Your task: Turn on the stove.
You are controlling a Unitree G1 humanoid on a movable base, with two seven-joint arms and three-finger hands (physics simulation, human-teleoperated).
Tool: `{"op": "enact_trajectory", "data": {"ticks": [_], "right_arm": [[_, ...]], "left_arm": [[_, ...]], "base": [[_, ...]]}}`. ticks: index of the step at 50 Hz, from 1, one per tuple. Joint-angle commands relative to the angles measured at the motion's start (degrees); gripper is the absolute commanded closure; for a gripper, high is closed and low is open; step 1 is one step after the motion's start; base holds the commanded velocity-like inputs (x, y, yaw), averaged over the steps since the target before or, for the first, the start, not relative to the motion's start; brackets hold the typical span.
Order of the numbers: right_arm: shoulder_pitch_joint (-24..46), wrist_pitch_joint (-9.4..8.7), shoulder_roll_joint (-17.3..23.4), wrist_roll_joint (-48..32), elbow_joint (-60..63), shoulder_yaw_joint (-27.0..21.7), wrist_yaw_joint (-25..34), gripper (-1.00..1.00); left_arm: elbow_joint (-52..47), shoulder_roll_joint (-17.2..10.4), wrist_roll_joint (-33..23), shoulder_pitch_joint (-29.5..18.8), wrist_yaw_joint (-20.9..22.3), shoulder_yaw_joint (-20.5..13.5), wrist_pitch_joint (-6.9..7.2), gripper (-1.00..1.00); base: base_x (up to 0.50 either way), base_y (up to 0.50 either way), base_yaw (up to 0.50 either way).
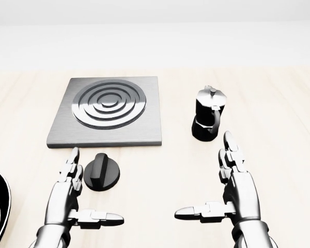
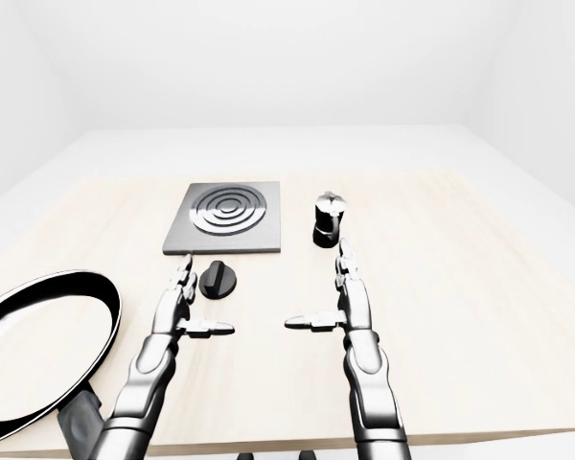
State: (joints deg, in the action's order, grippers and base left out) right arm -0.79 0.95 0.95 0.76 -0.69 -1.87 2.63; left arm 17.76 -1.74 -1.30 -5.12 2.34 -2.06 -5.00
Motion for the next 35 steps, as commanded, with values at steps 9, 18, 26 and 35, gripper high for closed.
{"op": "enact_trajectory", "data": {"ticks": [9,18,26,35], "right_arm": [[0.3,-0.67,0.0,0.3,0.3,-0.2,-0.1,-1.0],[0.3,-0.77,0.1,0.3,0.2,-0.1,0.0,-1.0],[0.4,-0.46,0.1,0.4,-0.3,-0.2,0.1,-1.0],[0.3,-0.49,0.1,0.3,-0.3,-0.1,0.1,-1.0]], "left_arm": [[5.8,-0.4,-0.7,-2.7,-0.8,0.0,0.0,-1.0],[7.1,-0.2,-0.9,-3.3,-0.8,0.1,0.0,-1.0],[7.2,0.2,-1.6,-3.2,-0.8,0.8,0.0,-1.0],[7.2,1.0,-2.6,-2.6,-0.5,1.9,0.0,-1.0]], "base": [[0.0,0.0,0.0],[0.0,0.0,0.0],[0.0,0.0,0.0],[0.0,0.0,0.0]]}}
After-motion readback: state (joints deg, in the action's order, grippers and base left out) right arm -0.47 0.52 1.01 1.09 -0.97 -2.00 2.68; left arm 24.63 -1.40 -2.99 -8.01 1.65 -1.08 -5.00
